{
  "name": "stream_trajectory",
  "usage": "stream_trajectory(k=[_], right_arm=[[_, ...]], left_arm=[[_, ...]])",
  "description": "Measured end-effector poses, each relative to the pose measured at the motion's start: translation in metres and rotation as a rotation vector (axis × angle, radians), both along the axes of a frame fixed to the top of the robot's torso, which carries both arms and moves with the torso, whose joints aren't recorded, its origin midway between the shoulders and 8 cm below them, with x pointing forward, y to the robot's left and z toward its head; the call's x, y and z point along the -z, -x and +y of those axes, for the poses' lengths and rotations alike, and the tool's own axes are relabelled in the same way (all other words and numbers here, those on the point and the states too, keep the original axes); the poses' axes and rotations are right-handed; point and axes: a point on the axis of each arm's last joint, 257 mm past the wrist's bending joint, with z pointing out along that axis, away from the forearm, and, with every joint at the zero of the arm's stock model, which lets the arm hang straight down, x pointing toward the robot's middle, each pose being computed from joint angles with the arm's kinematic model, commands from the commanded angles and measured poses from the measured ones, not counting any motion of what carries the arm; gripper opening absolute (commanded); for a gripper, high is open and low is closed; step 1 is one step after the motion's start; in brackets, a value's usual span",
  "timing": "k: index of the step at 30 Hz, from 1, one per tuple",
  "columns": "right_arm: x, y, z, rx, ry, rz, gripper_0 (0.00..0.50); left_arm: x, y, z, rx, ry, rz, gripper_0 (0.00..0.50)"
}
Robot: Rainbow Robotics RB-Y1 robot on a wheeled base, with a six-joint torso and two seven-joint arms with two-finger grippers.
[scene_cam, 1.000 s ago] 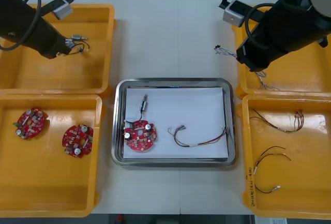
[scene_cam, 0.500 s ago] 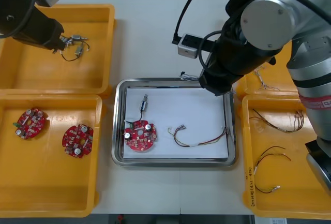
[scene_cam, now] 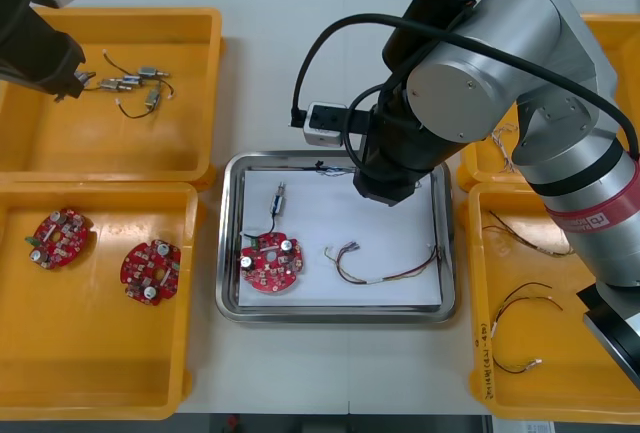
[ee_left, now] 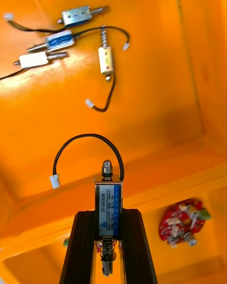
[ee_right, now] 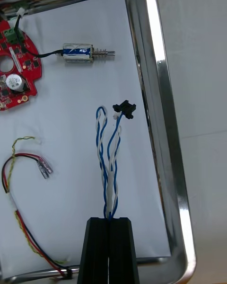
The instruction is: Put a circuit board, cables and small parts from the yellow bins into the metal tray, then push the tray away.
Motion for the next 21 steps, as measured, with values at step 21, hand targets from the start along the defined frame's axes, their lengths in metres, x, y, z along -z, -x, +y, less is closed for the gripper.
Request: stream_trajectory(k=[21], right_arm=[[0.053, -0.006, -0.010, -0.150, 0.077, -0.086, 0.000]], left_arm=[[-0.018, -0.002, -0.078, -0.158, 0.132, -0.101, 0.000]])
